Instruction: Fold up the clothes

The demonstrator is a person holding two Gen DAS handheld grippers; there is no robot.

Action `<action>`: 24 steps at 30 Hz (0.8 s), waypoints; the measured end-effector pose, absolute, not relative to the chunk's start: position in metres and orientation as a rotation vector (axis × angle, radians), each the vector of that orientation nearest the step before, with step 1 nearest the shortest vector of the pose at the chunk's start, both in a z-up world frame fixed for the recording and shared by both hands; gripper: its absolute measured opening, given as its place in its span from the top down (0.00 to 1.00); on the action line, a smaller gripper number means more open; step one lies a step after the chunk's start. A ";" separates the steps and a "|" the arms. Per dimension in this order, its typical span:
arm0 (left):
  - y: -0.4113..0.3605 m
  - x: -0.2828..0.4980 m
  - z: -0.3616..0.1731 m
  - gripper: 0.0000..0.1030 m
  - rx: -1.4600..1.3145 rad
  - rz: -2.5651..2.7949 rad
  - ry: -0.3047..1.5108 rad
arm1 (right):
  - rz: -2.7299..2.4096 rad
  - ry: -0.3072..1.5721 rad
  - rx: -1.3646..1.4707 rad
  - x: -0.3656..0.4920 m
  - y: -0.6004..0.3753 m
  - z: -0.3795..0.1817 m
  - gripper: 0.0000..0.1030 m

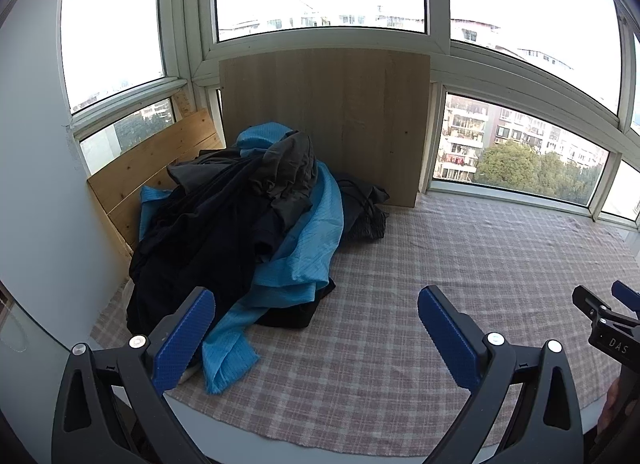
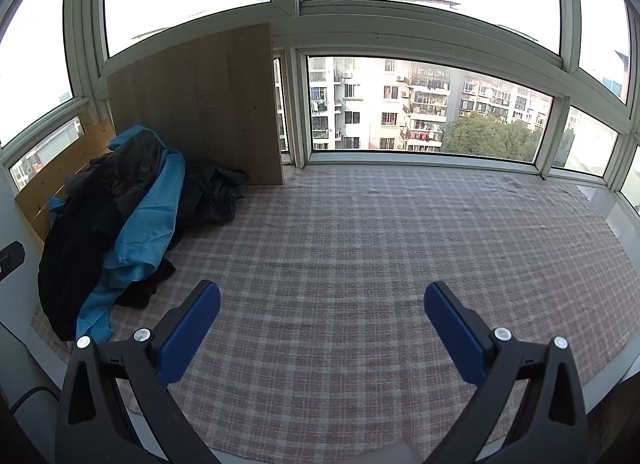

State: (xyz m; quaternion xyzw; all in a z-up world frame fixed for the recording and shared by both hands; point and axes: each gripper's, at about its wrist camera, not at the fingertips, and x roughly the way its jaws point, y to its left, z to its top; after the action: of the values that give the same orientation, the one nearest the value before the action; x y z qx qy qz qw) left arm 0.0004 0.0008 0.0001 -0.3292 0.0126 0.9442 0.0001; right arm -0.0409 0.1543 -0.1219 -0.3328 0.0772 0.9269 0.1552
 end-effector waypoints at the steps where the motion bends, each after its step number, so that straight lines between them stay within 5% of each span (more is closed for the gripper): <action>1: 0.002 0.001 0.000 0.01 -1.031 2.969 0.052 | 2.656 0.221 -0.952 -0.040 0.155 -0.121 0.00; 24: 0.005 -0.005 0.000 0.01 -1.019 2.976 0.099 | 2.633 0.202 -0.972 -0.048 0.159 -0.128 0.00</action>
State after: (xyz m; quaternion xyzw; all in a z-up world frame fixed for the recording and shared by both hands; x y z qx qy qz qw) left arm -0.0049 0.0053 -0.0001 -0.3237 0.0316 0.9456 -0.0028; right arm -0.0475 0.1593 -0.1283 -0.3409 0.0708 0.9231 0.1632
